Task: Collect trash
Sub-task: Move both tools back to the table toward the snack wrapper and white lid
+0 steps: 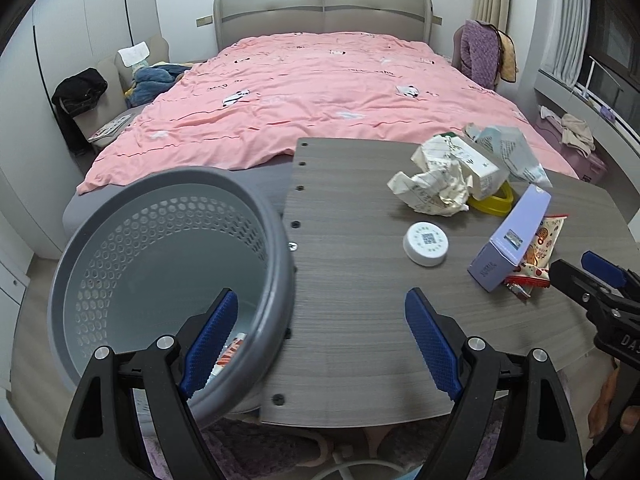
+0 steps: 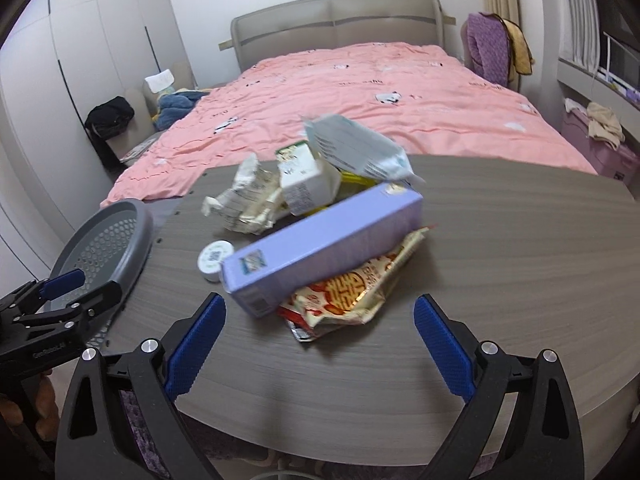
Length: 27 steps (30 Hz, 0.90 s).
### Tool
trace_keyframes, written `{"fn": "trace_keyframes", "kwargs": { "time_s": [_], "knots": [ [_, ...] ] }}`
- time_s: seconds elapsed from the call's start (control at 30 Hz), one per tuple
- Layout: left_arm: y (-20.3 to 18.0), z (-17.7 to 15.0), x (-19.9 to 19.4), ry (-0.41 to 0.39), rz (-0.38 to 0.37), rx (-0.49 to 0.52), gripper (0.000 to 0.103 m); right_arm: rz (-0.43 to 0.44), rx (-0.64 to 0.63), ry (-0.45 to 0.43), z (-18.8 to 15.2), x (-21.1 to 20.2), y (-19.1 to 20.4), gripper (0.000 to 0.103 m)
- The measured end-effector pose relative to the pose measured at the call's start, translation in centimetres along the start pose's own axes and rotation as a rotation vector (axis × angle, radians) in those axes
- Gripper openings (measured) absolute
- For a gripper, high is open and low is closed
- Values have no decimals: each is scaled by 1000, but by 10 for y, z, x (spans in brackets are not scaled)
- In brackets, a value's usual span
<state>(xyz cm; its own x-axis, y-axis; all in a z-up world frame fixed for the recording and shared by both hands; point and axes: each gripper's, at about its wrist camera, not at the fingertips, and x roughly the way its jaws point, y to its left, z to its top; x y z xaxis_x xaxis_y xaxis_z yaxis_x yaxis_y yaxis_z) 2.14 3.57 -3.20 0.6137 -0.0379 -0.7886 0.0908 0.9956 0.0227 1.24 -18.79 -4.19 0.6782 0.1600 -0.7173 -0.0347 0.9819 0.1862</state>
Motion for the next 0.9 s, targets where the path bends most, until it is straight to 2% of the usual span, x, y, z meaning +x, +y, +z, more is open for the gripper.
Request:
{"fn": "trace_keyframes", "kwargs": {
  "time_s": [0.23, 0.57, 0.9],
  "knots": [
    [-18, 2, 7, 23, 5, 26, 82, -42, -2, 22, -3, 20, -3, 93],
    [-24, 10, 14, 34, 7, 27, 82, -120, -6, 33, -5, 34, -12, 93],
    [-32, 13, 24, 57, 2, 18, 82, -195, 38, 33, -10, 22, -51, 93]
  ]
}}
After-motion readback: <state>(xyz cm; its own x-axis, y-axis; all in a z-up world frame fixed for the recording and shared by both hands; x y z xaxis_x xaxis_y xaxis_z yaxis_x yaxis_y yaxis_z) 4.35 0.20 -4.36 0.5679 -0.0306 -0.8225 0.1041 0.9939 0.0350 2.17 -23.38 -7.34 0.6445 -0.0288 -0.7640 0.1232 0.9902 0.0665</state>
